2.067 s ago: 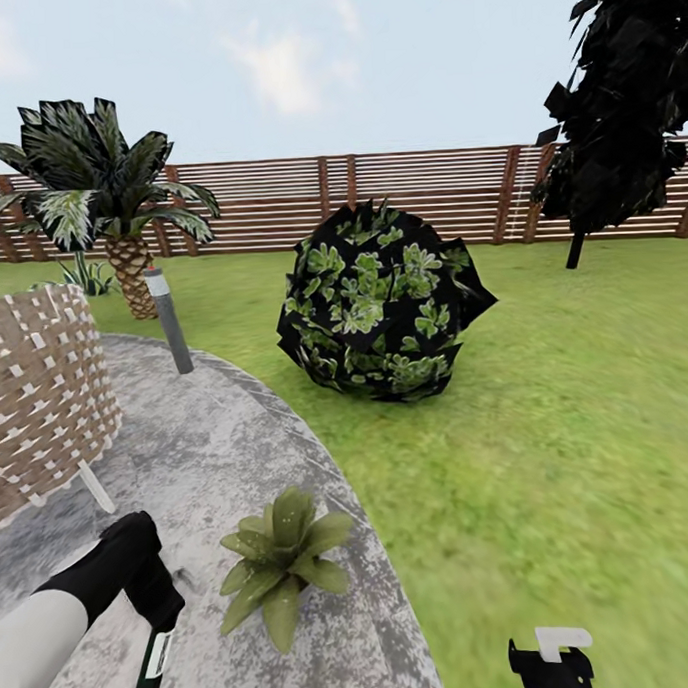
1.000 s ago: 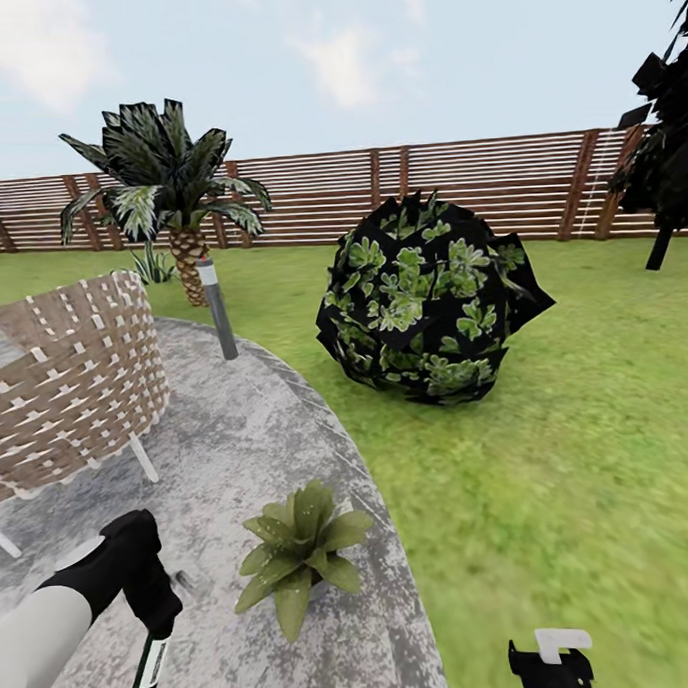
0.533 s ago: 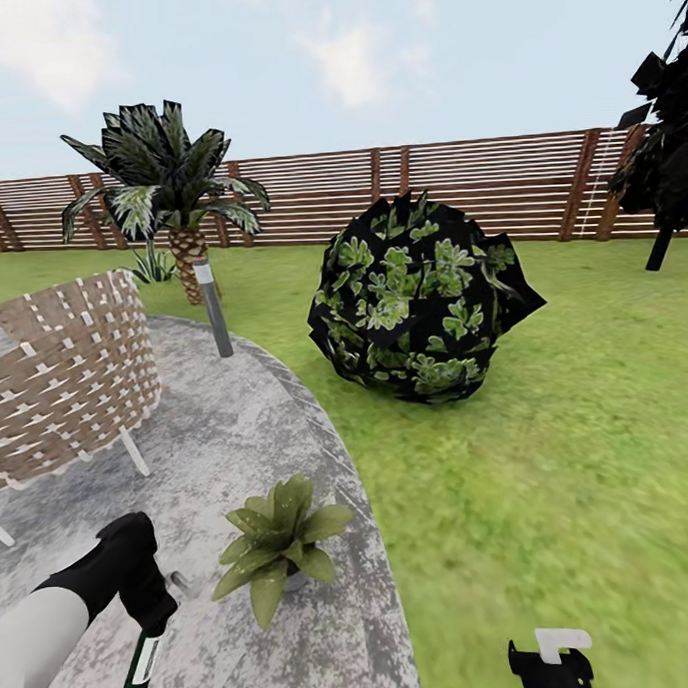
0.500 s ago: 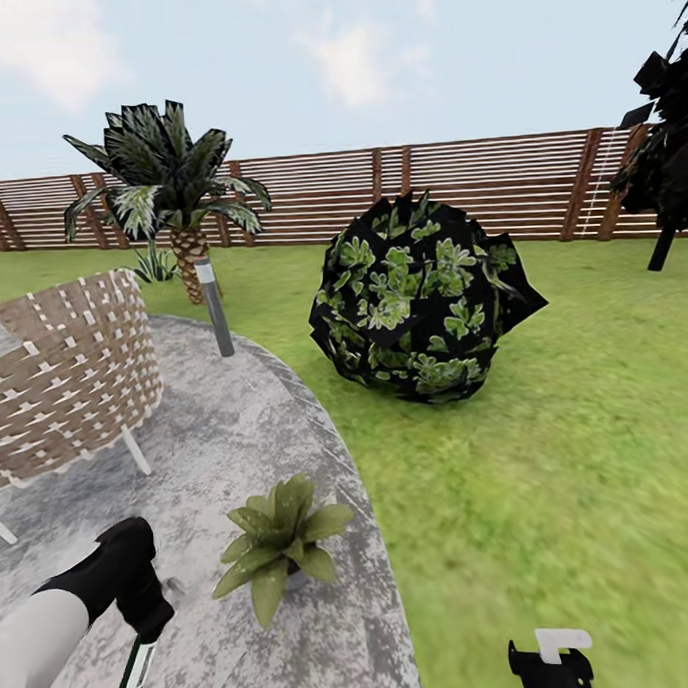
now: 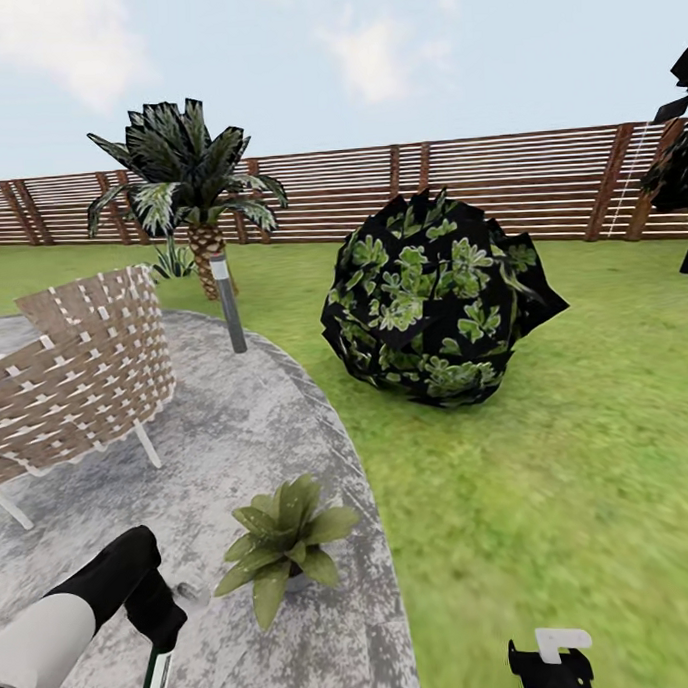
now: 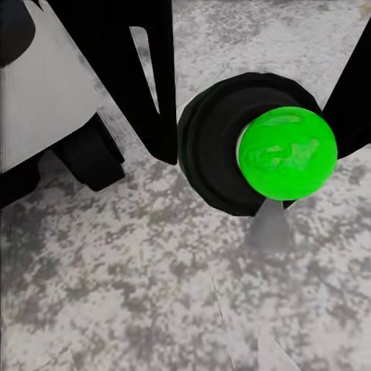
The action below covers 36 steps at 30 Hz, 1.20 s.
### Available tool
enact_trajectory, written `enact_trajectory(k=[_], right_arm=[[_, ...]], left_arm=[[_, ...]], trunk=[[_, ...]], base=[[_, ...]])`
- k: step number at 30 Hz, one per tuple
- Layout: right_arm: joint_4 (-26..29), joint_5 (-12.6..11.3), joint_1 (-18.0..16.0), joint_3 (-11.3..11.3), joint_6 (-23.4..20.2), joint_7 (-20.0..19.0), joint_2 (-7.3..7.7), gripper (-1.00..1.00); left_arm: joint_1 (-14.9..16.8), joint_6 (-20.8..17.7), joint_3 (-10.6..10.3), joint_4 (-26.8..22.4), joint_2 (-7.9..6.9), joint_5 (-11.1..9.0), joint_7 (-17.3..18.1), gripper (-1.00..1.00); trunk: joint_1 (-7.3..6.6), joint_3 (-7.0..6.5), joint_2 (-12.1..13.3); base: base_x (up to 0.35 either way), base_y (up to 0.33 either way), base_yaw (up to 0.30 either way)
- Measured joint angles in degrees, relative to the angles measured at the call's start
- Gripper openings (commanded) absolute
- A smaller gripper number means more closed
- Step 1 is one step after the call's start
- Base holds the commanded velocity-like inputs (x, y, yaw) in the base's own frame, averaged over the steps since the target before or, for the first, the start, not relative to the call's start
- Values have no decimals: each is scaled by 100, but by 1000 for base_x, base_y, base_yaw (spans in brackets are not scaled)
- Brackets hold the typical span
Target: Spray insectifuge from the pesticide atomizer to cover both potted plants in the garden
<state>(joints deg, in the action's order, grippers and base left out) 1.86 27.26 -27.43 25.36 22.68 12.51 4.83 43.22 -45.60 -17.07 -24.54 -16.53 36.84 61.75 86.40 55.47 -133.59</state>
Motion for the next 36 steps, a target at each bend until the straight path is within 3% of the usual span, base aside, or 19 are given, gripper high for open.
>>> enact_trajectory(k=[10, 19, 26, 34, 36], right_arm=[[-1, 0, 0, -5, -1, 1, -6, 100], [-9, 0, 1, -7, -1, 1, -9, 100], [-2, 0, 2, -8, -1, 0, -9, 100], [-9, 8, 2, -7, -1, -3, 6, 100], [-6, 8, 4, -2, -1, -2, 11, 100]], left_arm=[[-1, 16, -42, 17, 37, 2, 45, -100], [10, 9, -68, -4, 53, 5, 51, -100], [97, -19, -98, -6, 333, 74, 229, -100], [102, -16, -131, -2, 312, 152, 383, -100], [106, -1, -454, -3, 273, 332, 789, -100]], trunk=[[1, 40, 0], [3, 90, 0], [0, 129, 0], [2, 142, 0], [2, 142, 0]], base=[[166, -236, 167], [-151, -226, 214], [163, -249, 213], [74, -59, 29], [1, 0, 0]])
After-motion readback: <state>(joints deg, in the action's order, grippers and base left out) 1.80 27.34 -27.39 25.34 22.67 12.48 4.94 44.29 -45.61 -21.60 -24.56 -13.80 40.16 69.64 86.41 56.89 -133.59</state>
